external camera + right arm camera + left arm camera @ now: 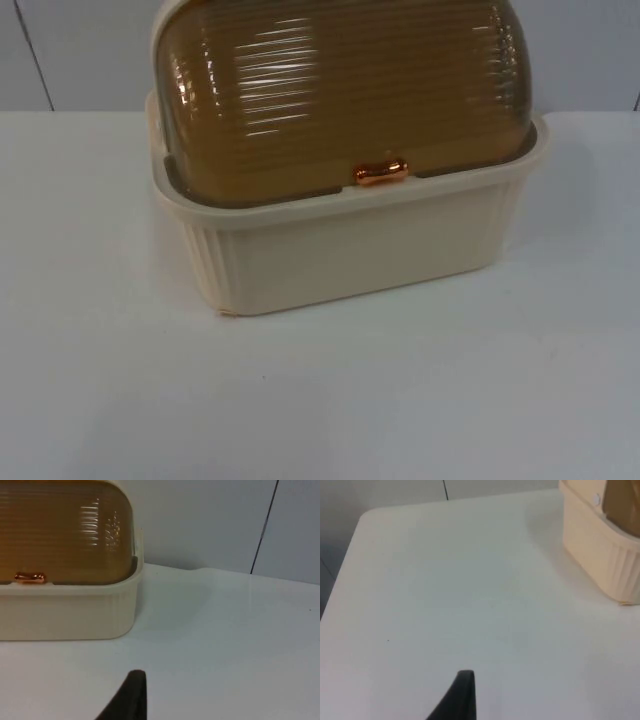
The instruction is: Open the box lid with the left hand, place the block into the box with the right hand, then close the box lid with the left hand.
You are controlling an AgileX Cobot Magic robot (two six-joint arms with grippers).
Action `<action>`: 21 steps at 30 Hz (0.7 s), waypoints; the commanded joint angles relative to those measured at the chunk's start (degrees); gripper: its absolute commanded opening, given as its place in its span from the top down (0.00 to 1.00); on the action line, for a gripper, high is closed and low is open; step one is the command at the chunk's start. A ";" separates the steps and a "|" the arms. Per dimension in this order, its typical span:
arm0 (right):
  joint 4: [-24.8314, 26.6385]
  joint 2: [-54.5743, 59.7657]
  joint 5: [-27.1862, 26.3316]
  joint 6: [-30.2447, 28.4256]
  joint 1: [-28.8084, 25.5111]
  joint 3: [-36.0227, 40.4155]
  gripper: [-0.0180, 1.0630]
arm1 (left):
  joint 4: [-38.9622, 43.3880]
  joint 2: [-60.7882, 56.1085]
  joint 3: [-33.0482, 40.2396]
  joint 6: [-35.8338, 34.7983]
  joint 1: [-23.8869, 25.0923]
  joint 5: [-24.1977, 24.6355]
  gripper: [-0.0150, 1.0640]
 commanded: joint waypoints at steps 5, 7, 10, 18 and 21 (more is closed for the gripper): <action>0.00 -0.17 0.27 2.16 0.08 0.03 0.01 | 0.37 -0.15 0.31 -0.43 -0.09 -0.08 0.03; 0.00 -0.17 1.43 3.10 0.08 -0.35 0.01 | 0.37 -0.15 0.31 -0.43 -0.09 -0.08 0.03; -0.12 -0.17 6.48 3.98 0.08 -0.95 0.01 | 0.37 -0.15 0.31 -0.43 -0.09 -0.08 0.03; 3.69 -0.17 12.17 4.57 0.08 -0.84 0.01 | 0.37 -0.15 0.31 -0.43 -0.09 -0.08 0.03; 5.63 -0.17 10.46 2.31 0.08 0.40 0.01 | 0.37 -0.15 0.31 -0.43 -0.09 -0.08 0.03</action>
